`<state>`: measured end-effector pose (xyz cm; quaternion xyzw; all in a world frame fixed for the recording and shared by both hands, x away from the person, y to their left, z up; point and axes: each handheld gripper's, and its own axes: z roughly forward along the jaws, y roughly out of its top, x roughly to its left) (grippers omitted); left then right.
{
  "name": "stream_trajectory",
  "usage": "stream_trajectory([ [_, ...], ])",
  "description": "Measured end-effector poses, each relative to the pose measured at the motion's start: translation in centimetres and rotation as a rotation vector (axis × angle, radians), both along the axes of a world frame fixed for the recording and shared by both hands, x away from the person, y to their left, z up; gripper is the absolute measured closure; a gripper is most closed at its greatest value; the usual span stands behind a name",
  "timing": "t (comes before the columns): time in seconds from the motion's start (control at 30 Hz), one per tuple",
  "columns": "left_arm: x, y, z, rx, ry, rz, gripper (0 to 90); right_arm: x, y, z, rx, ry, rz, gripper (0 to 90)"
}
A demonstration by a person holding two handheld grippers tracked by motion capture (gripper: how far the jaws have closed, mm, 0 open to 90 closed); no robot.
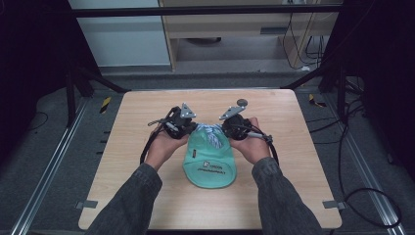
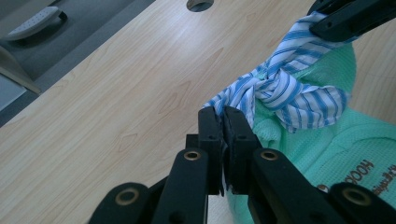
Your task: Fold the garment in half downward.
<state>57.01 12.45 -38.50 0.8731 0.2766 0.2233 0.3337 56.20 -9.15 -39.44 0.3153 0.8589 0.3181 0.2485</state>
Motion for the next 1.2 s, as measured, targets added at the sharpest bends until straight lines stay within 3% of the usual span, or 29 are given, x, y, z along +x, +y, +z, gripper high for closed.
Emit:
stream_trajectory([
  [0.33,-1.5,-0.3,-0.8,0.004,-0.021,-0.020,87.2,-1.1,-0.4,-1.6,0.004,-0.016,0.008,83.8],
  [0.63,-3.0,-0.2,-1.2,-0.001,-0.041,-0.050,87.0,-2.8,-1.1,-2.5,0.037,-0.022,0.016,83.7],
  [0.8,-3.5,-0.3,-2.3,-0.011,-0.032,-0.052,87.1,-3.3,-1.2,-3.2,0.045,-0.013,0.026,83.7],
  [1.0,-2.1,-0.7,-2.0,-0.011,-0.013,-0.039,87.1,-2.7,-1.3,-3.2,0.032,-0.008,0.017,83.9],
  [1.17,-0.8,-1.1,-0.8,0.009,-0.037,-0.030,87.1,-1.5,-1.4,-2.1,0.036,-0.020,0.000,83.9],
  [1.2,-0.4,-1.2,-0.2,-0.005,-0.043,-0.028,87.1,-1.0,-1.5,-1.6,0.045,-0.021,-0.010,83.9],
])
